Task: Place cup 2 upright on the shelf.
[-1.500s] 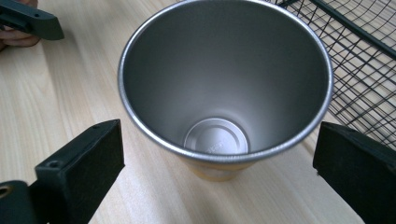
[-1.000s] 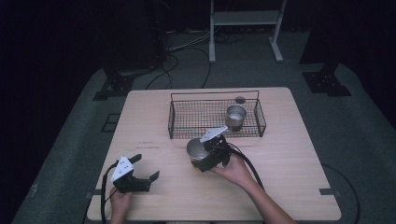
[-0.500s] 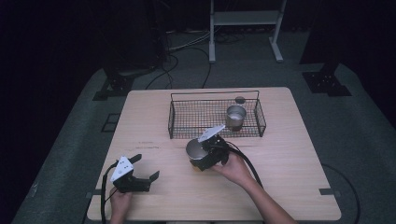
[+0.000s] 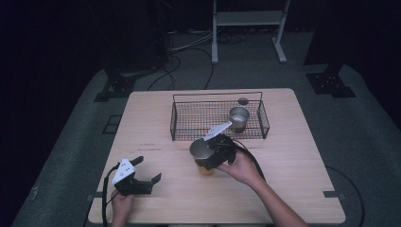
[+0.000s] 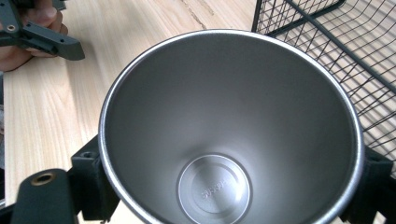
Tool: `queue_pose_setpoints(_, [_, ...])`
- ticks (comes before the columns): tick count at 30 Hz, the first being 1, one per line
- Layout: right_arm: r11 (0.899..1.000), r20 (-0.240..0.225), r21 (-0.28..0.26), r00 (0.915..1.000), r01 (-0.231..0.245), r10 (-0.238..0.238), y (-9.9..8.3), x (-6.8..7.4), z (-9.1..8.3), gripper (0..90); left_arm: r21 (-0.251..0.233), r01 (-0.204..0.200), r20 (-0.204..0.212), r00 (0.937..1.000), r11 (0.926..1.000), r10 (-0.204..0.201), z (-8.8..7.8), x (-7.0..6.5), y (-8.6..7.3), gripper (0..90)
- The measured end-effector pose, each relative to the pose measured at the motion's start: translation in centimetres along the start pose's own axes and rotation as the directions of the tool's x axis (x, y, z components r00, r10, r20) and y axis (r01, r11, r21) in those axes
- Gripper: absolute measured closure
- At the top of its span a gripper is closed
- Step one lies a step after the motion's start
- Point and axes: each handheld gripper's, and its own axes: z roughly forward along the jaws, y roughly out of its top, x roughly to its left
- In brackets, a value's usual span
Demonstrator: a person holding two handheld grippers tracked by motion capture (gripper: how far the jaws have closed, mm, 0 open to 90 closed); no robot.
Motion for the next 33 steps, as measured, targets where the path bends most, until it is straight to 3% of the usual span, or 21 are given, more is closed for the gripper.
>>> queue_pose_setpoints(17, [0.999, 0.010, -0.026, 0.9996, -0.028, 0.028, 2.0, -2.0, -3.2, 13.5, -0.004, 0.006, -0.001, 1.0000, 1.0000, -0.006, 0.0, 0.0, 0.0, 0.0])
queue_pose_setpoints(33, [0.999, 0.014, -0.035, 0.9997, -0.021, 0.022, 4.3, -2.7, -4.1, 13.5, -0.002, 0.006, 0.000, 1.0000, 1.0000, -0.006, 0.0, 0.1, 0.0, 0.0])
